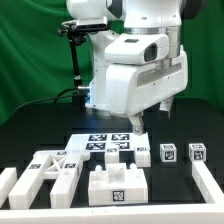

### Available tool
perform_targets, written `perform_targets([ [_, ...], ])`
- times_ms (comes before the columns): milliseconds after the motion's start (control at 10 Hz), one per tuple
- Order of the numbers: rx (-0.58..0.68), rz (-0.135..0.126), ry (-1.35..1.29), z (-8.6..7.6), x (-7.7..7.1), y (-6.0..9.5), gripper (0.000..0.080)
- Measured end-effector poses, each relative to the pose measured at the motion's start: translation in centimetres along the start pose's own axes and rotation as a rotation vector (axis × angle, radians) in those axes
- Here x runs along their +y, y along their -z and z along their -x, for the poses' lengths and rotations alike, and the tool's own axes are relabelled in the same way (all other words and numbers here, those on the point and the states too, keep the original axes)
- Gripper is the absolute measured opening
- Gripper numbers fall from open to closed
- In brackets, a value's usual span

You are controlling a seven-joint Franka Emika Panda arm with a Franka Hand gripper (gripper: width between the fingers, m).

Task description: Assemble chair

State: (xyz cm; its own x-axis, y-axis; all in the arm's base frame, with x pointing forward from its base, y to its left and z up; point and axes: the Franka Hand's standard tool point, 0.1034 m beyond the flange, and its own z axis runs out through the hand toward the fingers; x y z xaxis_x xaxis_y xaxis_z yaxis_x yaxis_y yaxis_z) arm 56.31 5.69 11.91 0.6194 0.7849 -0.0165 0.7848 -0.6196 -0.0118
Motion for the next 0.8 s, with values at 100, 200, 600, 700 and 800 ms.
perform_targets([
  [100,0.000,0.000,0.000,0.00,0.00,0.00,0.0649],
  [200,0.000,0.000,0.000,0.00,0.00,0.00,0.0649],
  [600,0.000,0.000,-0.002,0.00,0.00,0.00,0.0649],
  [700,0.000,-0.001,-0.027,0.05,0.03,-0.03,0.0649],
  [800,-0.001,-0.001,-0.071,0.63,0.88,-0.22,0.0649],
])
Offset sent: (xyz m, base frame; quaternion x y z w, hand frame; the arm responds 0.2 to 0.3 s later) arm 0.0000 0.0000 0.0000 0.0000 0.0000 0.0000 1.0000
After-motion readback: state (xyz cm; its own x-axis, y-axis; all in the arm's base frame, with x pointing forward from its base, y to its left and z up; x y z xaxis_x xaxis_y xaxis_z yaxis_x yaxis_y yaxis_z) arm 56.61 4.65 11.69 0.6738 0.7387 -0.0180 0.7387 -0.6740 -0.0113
